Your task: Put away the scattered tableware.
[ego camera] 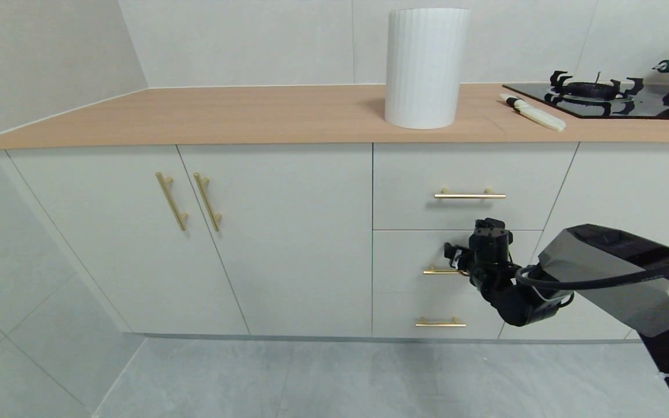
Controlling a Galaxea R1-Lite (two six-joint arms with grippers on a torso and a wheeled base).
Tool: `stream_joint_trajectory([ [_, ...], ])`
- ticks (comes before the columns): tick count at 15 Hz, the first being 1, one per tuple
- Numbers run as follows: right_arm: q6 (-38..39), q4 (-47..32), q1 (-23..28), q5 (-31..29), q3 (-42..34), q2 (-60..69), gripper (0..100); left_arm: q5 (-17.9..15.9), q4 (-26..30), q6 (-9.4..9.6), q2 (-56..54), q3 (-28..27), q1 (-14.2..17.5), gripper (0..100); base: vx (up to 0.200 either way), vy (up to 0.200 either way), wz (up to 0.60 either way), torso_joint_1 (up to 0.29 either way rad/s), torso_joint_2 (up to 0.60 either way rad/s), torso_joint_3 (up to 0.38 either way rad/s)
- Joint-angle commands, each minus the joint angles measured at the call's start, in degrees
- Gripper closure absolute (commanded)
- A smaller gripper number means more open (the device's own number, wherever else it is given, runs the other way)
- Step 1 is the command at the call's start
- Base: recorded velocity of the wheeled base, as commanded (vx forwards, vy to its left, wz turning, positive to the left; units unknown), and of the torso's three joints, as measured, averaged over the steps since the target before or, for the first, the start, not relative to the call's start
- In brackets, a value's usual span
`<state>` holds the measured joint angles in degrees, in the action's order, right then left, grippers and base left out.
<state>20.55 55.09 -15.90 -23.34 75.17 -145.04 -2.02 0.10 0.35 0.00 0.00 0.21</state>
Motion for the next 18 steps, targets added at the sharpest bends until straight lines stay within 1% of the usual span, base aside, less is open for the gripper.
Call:
stream_joint_trajectory([
  [1, 0.1, 0.4, 0.0, -0.3, 0.2, -0.1, 0, 0.0, 0.0, 0.00, 0.0, 0.0, 0.1, 0, 0.000, 0.000, 0.00, 0.000, 0.00, 0.000],
  [4, 0.1, 0.4, 0.0, -0.9, -0.9, 1.2, 0, 0.0, 0.0, 0.00, 0.0, 0.0, 0.1, 0, 0.000, 0.000, 0.00, 0.000, 0.00, 0.000],
  [5, 0.1, 0.4, -0.1, -1.0, -2.4, 2.1, 0, 0.0, 0.0, 0.00, 0.0, 0.0, 0.1, 0, 0.000, 0.000, 0.00, 0.000, 0.00, 0.000],
  [6, 0.1, 0.4, -0.5, -1.0, -5.9, 4.7, 0, 0.0, 0.0, 0.00, 0.0, 0.0, 0.1, 0, 0.000, 0.000, 0.00, 0.000, 0.00, 0.000],
  [8, 0.0, 0.4, -1.6, -0.5, -16.8, 12.9, 0, 0.0, 0.0, 0.00, 0.0, 0.0, 0.1, 0, 0.000, 0.000, 0.00, 0.000, 0.00, 0.000],
  [9, -0.2, 0.5, -2.1, 0.1, -23.4, 18.8, 0, 0.0, 0.0, 0.00, 0.0, 0.0, 0.1, 0, 0.000, 0.000, 0.00, 0.000, 0.00, 0.000],
  [10, -0.3, 0.4, -2.3, 0.4, -26.1, 21.6, 0, 0.0, 0.0, 0.00, 0.0, 0.0, 0.1, 0, 0.000, 0.000, 0.00, 0.000, 0.00, 0.000],
  [11, -0.9, 0.4, -3.4, 0.9, -33.3, 31.2, 0, 0.0, 0.0, 0.00, 0.0, 0.0, 0.1, 0, 0.000, 0.000, 0.00, 0.000, 0.00, 0.000],
  [12, -2.1, 0.4, -4.1, 0.4, -38.3, 38.8, 0, 0.0, 0.0, 0.00, 0.0, 0.0, 0.1, 0, 0.000, 0.000, 0.00, 0.000, 0.00, 0.000],
  [13, -2.4, 0.4, -4.7, 0.2, -40.6, 41.9, 0, 0.0, 0.0, 0.00, 0.0, 0.0, 0.1, 0, 0.000, 0.000, 0.00, 0.000, 0.00, 0.000],
  [14, -3.6, 0.4, -7.2, -2.3, -48.1, 52.4, 0, 0.0, 0.0, 0.00, 0.0, 0.0, 0.1, 0, 0.000, 0.000, 0.00, 0.000, 0.00, 0.000],
  [16, -8.2, 0.2, -7.6, -8.4, -54.3, 65.2, 0, 0.0, 0.0, 0.00, 0.0, 0.0, 0.1, 0, 0.000, 0.000, 0.00, 0.000, 0.00, 0.000],
  [18, -12.1, -1.4, -7.2, -9.9, -60.4, 77.2, 0, 0.0, 0.0, 0.00, 0.0, 0.0, 0.1, 0, 0.000, 0.000, 0.00, 0.000, 0.00, 0.000],
])
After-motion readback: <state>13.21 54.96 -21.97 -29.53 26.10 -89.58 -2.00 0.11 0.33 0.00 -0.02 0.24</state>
